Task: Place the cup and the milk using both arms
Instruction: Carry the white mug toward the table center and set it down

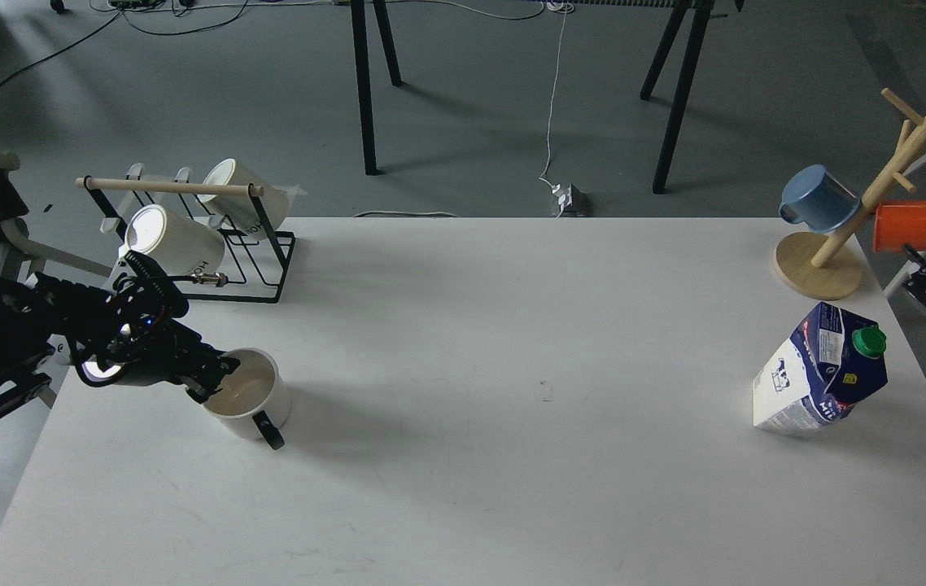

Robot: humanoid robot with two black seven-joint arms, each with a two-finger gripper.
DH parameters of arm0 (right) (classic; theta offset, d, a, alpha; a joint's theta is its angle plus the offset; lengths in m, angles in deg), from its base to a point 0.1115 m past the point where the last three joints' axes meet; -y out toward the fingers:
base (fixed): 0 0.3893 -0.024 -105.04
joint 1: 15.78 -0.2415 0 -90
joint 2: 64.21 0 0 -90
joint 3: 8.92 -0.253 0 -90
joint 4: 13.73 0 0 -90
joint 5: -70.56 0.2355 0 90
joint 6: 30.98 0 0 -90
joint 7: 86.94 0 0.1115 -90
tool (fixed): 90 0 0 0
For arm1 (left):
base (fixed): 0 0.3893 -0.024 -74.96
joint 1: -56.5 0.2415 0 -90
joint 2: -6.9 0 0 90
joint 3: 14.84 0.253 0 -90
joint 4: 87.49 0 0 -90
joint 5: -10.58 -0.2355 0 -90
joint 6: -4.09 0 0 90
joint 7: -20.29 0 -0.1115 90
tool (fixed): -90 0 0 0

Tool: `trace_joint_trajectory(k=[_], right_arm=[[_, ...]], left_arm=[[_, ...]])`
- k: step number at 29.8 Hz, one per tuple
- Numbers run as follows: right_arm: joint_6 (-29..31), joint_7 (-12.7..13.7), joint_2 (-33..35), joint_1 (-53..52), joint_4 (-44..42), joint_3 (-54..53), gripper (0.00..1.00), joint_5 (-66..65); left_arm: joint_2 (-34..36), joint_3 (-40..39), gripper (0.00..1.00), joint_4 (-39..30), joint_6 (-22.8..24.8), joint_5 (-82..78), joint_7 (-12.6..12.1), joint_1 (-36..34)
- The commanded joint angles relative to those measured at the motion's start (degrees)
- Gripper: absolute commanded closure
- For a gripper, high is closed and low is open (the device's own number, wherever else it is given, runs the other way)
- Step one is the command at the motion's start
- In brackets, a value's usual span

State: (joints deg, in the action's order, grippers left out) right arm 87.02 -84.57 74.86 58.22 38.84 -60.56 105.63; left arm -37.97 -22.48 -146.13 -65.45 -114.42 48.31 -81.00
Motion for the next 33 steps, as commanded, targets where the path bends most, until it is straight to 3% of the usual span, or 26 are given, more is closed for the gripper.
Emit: trace_joint_trajectory(k=[1,5,9,13,16,22,28,33], right_arm=[[0.0,0.0,-0.12,-0.08,0.08,-0.39,0.06,0.0],[0.0,0.0,-0.12,-0.08,0.08,-0.39,0.06,0.0],[0.0,0.09,-0.03,0.01,-0.1,-0.3,0.06,0.0],[0.0,0.09,0.06,0.44,-0.1,-0.21,0.06,-0.09],[0.0,0.09,-0.03,0.45,-0.19,-0.3,0.06,-0.09],[0.0,0.18,0.15,0.45,-0.19,-0.39,0.06,-0.09],[0.0,0.18,0.23,0.45,-0.36,-0.39,0.06,-0.09],[0.0,0.18,0.23,0.54,-0.36,-0.3,0.06,-0.09]], left_arm=[[1.63,-0.18,1.0,-2.7,-0.07,0.0,-0.03,-0.83],[1.89,-0.79,1.0,-6.73,0.97,0.0,-0.03,-2.85],[0.84,-1.06,1.0,-10.61,5.63,0.0,-0.03,-7.59],[-6.96,-1.06,1.0,-10.79,7.54,4.66,-0.03,-12.43],[-14.08,-1.15,1.0,-9.74,7.54,7.22,-0.03,-13.84],[-28.32,-0.62,1.0,-0.08,7.54,6.61,-0.03,-13.5],[-34.22,-0.18,1.0,4.41,7.54,3.98,-0.03,-12.62],[-34.93,-0.27,1.0,5.21,7.54,3.0,-0.03,-10.24]])
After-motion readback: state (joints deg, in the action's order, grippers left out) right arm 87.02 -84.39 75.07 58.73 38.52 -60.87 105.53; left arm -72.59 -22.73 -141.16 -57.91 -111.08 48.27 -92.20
